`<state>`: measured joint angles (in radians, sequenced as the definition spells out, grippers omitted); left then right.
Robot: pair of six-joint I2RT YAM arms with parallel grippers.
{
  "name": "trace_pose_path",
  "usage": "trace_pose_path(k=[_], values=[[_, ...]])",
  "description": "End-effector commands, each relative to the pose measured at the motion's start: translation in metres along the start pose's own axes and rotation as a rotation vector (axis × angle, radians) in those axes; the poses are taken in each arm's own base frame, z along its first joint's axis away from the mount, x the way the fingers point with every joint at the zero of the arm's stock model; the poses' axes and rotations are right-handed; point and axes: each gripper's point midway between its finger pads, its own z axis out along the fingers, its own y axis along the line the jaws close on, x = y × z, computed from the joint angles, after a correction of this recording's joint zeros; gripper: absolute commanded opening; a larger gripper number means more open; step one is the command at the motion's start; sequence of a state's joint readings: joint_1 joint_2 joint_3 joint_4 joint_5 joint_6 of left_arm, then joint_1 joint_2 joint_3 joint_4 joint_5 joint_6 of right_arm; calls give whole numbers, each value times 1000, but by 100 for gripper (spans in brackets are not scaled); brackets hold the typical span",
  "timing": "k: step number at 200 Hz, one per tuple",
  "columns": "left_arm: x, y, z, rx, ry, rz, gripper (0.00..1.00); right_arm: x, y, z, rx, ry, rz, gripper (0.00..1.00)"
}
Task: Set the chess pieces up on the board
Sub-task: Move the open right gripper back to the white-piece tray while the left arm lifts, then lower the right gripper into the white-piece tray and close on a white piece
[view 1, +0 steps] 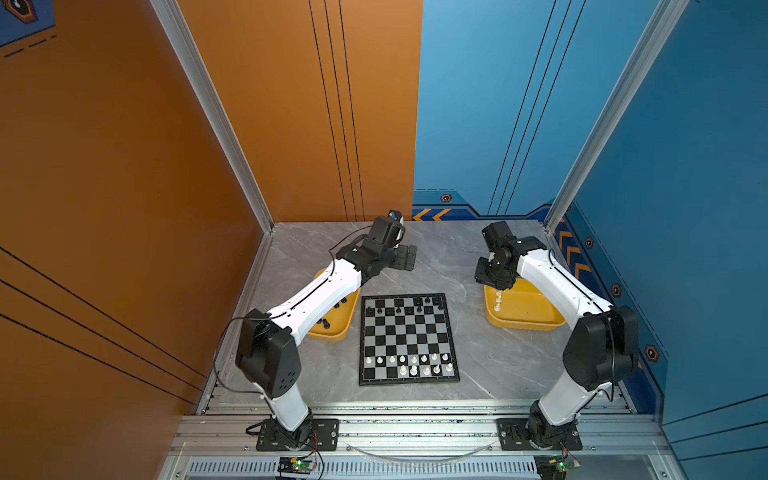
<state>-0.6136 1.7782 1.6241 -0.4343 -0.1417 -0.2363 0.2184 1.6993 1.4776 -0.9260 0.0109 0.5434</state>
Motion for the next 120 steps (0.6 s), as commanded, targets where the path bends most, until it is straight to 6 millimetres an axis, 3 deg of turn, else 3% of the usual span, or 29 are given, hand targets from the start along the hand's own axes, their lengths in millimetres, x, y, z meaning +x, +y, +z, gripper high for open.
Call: trace_pose_path(k=[1,24,42,76,120], values=[[-13,-30,13,24,-13,15,98,4,-26,9,31,59,6,41],[-15,-54,26,63,1,56,98,5,-46,22,51,94,34,40],[-19,-60,31,75,8,84,98,4,-54,35,71,113,46,40],[-26,-51,28,66,15,119,98,3,-62,58,87,150,83,38],[-26,-30,28,63,30,84,98,-6,-71,70,116,152,87,35]])
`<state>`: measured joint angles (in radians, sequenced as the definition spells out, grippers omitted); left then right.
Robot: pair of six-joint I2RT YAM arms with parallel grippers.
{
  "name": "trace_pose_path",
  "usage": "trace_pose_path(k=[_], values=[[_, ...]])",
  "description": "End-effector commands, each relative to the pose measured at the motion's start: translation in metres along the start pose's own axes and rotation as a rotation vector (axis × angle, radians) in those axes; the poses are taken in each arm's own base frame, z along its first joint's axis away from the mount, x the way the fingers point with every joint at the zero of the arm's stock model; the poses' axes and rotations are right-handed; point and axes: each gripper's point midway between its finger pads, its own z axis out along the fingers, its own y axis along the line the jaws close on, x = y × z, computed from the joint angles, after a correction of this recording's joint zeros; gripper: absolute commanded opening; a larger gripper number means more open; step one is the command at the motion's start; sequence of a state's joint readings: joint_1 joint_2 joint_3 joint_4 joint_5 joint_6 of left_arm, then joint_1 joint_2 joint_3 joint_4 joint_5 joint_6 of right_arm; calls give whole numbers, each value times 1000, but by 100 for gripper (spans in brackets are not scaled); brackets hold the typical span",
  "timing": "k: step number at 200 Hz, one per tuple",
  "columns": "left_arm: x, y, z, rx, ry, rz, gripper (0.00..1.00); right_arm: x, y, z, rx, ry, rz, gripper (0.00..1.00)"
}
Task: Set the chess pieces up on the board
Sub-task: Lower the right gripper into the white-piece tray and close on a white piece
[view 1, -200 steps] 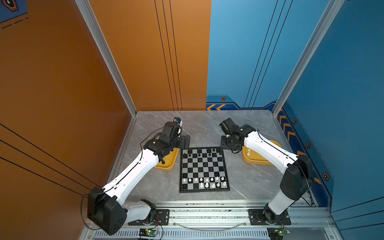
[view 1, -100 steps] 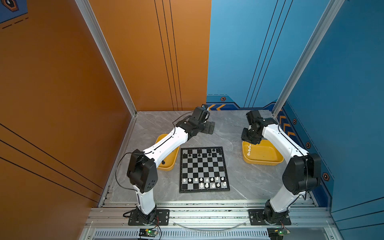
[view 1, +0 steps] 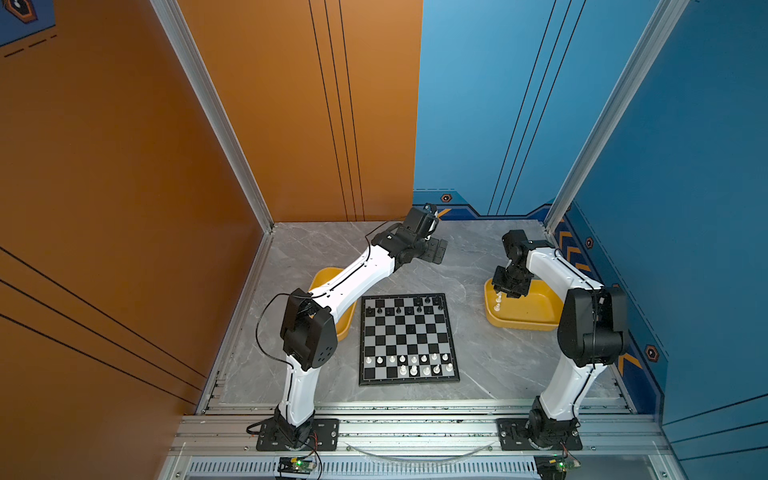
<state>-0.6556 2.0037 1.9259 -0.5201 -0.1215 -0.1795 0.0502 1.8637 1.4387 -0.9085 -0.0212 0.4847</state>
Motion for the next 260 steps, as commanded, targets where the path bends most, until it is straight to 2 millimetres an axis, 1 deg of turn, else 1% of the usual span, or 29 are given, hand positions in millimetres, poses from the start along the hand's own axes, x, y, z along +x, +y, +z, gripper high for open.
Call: trace_pose_path(k=[1,35,64,96,109,122,123,124,126,130,176,198,227,260], values=[[-1,9,-11,13,14,1,98,-9,-4,3,14,-10,-10,35],[6,26,-9,-13,33,1,98,-23,-5,10,27,-14,-13,35],[2,36,-5,-16,22,-11,98,-35,-1,18,30,-19,-17,33],[-5,48,-4,-24,8,-32,98,-44,3,26,32,-15,-18,30],[-4,53,-3,-28,12,-40,98,-48,4,30,33,-13,-17,29],[-3,56,-2,-31,16,-46,98,-52,6,27,27,-24,-17,28],[-3,56,-3,-31,16,-46,98,-52,6,27,26,-24,-17,28],[-3,56,-2,-31,16,-46,98,-51,6,32,31,-12,-18,28],[-2,56,-2,-31,17,-46,98,-49,5,36,35,-2,-19,28],[-2,57,-2,-32,19,-49,98,-50,5,38,36,0,-20,28],[-3,62,1,-34,18,-68,98,-50,3,46,44,17,-25,26],[-4,61,1,-33,17,-75,98,-50,2,45,41,22,-27,26],[-4,61,0,-33,16,-79,98,-52,4,39,31,12,-28,28],[-4,60,-2,-37,12,-76,98,-49,11,35,6,19,-28,28]])
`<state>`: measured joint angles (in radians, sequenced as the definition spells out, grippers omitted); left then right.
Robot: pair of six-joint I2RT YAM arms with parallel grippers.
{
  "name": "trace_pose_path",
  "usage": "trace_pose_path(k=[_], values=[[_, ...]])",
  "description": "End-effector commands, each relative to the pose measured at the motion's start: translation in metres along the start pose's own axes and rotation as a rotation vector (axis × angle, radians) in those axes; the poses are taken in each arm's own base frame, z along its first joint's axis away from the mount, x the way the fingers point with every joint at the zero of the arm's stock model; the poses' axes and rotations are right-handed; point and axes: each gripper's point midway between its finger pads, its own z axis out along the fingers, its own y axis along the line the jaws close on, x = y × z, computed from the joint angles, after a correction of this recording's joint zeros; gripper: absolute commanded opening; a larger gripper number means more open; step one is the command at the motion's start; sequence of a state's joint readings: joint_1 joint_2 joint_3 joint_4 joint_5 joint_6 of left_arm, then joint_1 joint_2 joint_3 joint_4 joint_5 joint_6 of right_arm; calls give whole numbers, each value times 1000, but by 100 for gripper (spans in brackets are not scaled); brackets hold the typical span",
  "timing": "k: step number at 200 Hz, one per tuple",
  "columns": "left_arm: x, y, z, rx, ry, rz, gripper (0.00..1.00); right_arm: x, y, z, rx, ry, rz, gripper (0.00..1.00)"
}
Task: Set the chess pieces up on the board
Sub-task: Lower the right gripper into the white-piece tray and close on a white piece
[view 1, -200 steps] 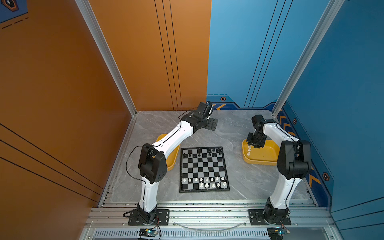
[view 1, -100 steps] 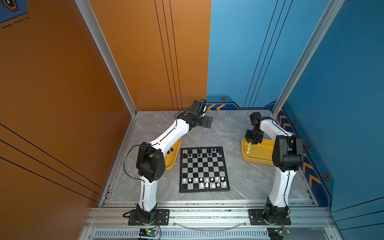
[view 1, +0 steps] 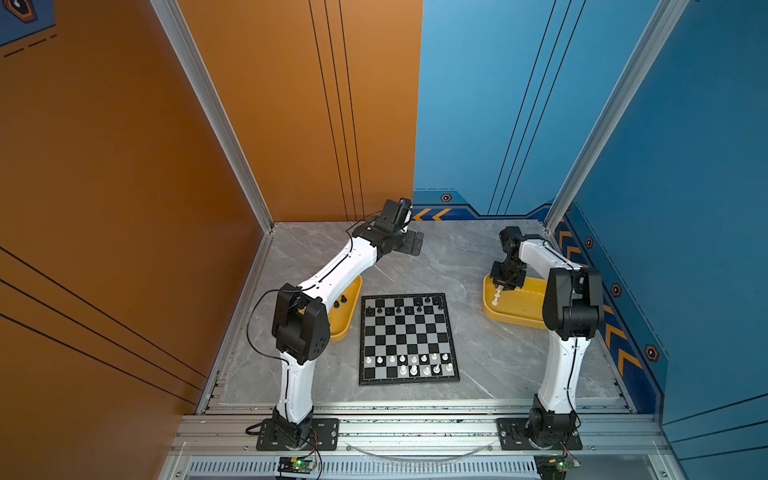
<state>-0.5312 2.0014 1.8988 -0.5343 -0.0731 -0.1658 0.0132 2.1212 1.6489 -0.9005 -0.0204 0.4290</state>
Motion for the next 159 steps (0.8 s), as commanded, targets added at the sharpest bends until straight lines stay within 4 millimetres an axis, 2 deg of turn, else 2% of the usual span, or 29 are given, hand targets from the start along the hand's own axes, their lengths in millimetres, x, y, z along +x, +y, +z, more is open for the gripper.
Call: trace_pose_path(k=[1,39,103,107,159], values=[[-10,-4,-10,18,-25,-13,98,-3,4,-14,-18,-14,-10,28],[-4,-4,-14,11,-16,-9,98,5,11,-17,-10,-15,-36,28],[7,-2,-23,1,-2,-5,98,15,4,-10,19,9,-48,24],[7,-1,-24,0,-3,-5,98,12,5,-20,8,-15,-46,24],[16,3,-36,-16,-5,-10,98,16,1,-25,16,-23,-52,25]])
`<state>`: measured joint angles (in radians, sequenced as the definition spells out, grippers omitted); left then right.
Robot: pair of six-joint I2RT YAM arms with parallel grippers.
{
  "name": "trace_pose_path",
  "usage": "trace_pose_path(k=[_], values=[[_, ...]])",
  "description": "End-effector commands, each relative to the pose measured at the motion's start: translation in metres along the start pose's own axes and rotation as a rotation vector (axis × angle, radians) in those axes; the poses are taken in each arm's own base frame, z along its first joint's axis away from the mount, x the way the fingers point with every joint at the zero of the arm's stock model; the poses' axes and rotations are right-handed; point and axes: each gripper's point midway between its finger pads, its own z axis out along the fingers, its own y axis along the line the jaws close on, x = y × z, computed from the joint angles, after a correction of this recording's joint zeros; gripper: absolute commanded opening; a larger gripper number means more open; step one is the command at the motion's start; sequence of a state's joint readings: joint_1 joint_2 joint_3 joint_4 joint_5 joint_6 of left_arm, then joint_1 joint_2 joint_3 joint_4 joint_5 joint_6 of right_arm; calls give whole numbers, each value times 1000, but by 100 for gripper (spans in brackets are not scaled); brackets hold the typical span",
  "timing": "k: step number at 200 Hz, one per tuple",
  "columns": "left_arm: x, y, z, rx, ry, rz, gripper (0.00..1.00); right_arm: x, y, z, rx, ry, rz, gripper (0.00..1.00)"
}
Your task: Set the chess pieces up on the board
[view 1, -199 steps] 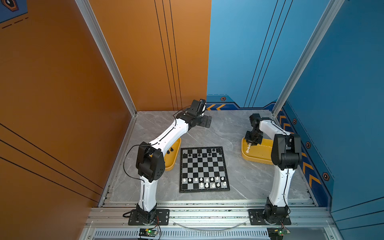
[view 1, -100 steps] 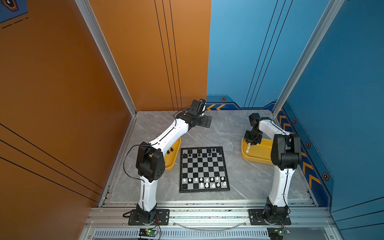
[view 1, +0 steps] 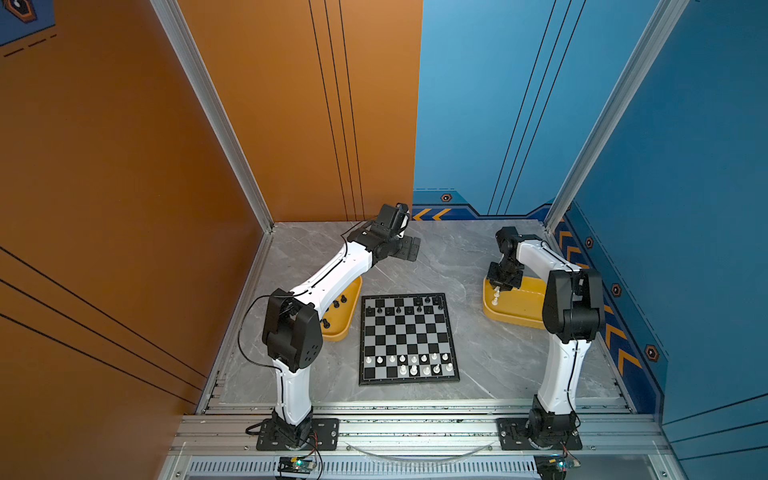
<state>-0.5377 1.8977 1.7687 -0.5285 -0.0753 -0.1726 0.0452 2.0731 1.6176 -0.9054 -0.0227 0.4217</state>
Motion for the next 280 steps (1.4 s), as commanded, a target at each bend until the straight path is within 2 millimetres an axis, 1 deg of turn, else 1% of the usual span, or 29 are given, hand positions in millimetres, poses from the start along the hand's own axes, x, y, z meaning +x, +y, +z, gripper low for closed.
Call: trace_pose_path(k=[1,37,62,76,117,196,223,276,278,280], values=[[-3,1,-16,-14,-28,-10,98,6,-9,-14,28,-12,-14,25],[3,3,-24,-22,-32,-16,98,10,-11,-11,38,-3,-27,24],[8,4,-28,-30,-29,-15,98,12,-13,-7,50,6,-40,21],[10,5,-31,-35,-29,-17,98,12,-14,-5,55,8,-47,19],[15,6,-38,-47,-29,-17,98,9,-16,0,55,13,-49,17],[27,11,-50,-71,-28,-38,98,9,-12,7,36,26,-54,17],[31,11,-56,-75,-29,-39,98,7,-9,5,26,17,-53,19],[40,15,-67,-95,-34,-42,98,9,-5,7,14,19,-55,23],[40,15,-68,-96,-35,-41,98,11,-6,16,22,39,-55,23],[41,14,-68,-95,-35,-42,98,12,-6,18,25,44,-55,23]])
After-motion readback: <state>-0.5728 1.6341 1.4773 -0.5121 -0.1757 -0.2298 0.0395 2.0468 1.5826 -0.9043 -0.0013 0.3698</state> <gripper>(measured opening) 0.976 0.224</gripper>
